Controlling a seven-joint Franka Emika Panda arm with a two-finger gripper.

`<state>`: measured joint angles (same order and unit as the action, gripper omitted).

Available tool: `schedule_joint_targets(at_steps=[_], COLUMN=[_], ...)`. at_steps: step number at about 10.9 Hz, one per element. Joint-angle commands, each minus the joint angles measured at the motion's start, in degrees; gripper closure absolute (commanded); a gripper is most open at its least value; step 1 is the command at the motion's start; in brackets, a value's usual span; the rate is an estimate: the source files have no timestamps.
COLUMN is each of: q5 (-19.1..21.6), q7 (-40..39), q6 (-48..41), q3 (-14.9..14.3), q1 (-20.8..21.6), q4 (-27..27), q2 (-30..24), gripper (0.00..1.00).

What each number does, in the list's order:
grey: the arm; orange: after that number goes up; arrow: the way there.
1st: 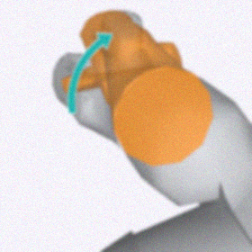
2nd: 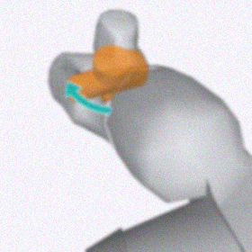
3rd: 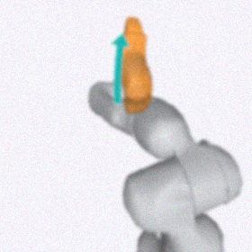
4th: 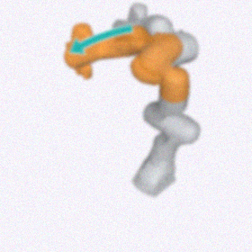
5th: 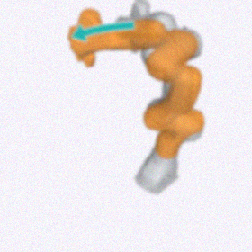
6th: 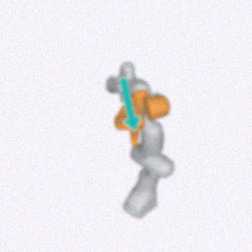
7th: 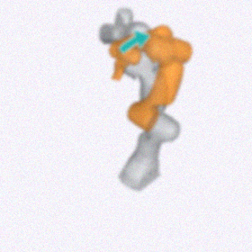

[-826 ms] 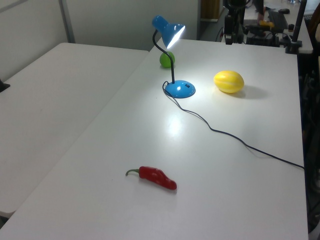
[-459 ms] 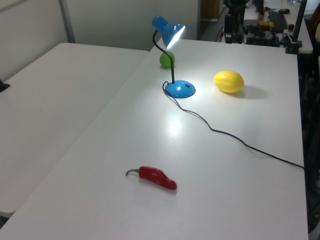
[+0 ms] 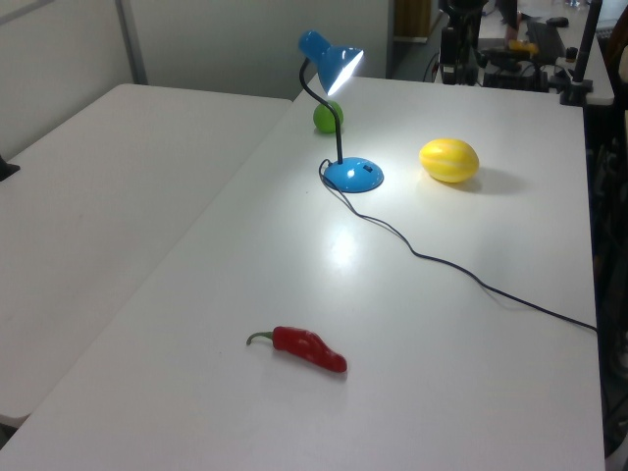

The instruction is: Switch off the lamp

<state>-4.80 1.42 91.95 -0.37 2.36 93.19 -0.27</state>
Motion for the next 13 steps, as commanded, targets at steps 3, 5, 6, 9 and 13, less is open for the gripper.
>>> schedule_joint_targets(at_steps=[3,5,6,9,13], q5=[0.94,0.94,0.94,0.94,0.76], q7=[0.25,0.51,0.60,0.60,0.51], q6=[-2.03,-2.03,-2.03,-2.03,0.15], q3=[0.19,0.11,0.11,0.11,0.11], q1=[-0.33,-0.25,-0.25,-0.34,-2.43], q4=[-1.34,-1.34,-1.26,-1.25,-0.90], q2=[0.36,0.36,0.45,0.45,2.64], gripper=[0.54,0.97,1.00,1.00,1.00])
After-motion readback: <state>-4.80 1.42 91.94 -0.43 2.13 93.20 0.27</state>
